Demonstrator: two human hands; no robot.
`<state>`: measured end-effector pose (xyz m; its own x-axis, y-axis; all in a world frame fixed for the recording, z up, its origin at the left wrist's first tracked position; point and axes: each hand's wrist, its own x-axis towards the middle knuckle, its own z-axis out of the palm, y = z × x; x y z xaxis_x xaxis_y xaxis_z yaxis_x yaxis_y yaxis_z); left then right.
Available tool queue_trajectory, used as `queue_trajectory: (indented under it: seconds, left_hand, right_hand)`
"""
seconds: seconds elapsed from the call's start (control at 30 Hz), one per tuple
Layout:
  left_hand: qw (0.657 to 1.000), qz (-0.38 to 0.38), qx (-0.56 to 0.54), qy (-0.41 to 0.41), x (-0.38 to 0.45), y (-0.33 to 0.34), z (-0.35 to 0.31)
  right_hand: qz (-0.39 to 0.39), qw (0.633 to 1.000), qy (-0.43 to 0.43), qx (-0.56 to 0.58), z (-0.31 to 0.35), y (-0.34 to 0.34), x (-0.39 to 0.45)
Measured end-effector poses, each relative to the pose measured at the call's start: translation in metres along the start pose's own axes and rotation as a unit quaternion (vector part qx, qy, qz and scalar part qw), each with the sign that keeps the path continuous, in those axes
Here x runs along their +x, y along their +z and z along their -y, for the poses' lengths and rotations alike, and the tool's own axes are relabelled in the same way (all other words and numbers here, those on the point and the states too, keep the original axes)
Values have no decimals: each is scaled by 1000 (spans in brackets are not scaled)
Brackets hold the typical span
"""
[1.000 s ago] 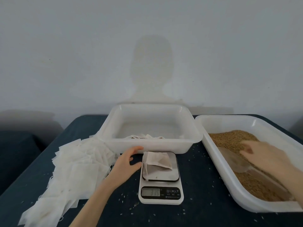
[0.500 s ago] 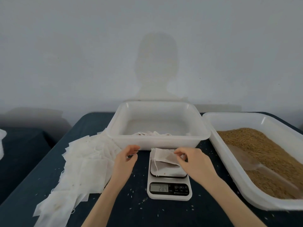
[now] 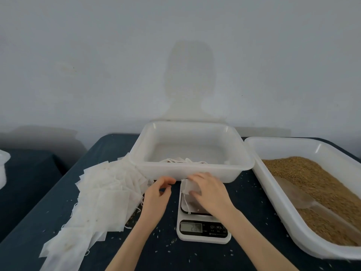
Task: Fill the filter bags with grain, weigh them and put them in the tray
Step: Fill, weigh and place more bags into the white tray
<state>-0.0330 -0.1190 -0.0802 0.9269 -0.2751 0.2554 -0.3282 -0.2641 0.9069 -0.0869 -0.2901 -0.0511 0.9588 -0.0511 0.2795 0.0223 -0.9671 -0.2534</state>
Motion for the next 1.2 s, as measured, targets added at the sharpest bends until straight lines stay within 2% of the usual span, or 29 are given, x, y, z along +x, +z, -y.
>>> queue_trajectory:
  seconds: [0.13, 0.23, 0.37, 0.43, 0.5, 0.6, 0.63, 0.77, 0.83, 0.87, 0.93, 0.97, 1.03, 1.1, 1.2]
  left_hand:
    - [1000, 17, 10, 19, -3, -2, -4]
    - [997, 24, 47, 60, 1, -6, -17]
    - [980, 73, 112, 145, 22, -9, -44]
    - [970, 117, 155, 149, 38, -7, -57]
    - [967, 152, 146, 142, 54, -2, -71]
    - [975, 134, 111, 140, 79, 8, -92]
    - [977, 120, 107, 139, 86, 12, -99]
    - [993, 74, 37, 80, 114, 34, -111]
    - [996, 64, 38, 52, 127, 49, -111]
    - [995, 70, 54, 47, 133, 57, -110]
    - [991, 83, 97, 37, 142, 71, -101]
    - [989, 93, 107, 26, 146, 78, -94]
    - [983, 141, 121, -7, 150, 87, -82]
    - [960, 211, 185, -21, 152, 94, -74]
    - [895, 298, 332, 20, 156, 100, -77]
  right_hand:
    - [-37, 999, 17, 34, -5, -5, 6]
    - [-34, 986, 77, 141, -14, -16, 13]
    - [-22, 958, 81, 274, -22, -39, 27]
    - [-33, 944, 82, 319, -22, -50, 34]
    - [-25, 923, 79, 376, -21, -61, 40]
    - [-7, 876, 53, 479, -21, -78, 50]
    - [-12, 872, 49, 487, -23, -84, 54]
    - [-80, 906, 68, 410, -47, -93, 75]
    - [-83, 911, 94, 393, -61, -90, 84]
    - [-75, 926, 99, 356, -68, -88, 88]
    - [-44, 970, 103, 214, -80, -78, 94]
    - [-42, 980, 110, 161, -85, -72, 97]
    - [-42, 979, 137, 143, -91, -60, 98]
    - [10, 980, 155, 122, -95, -50, 97]
    - [139, 980, 141, 11, -94, -43, 100]
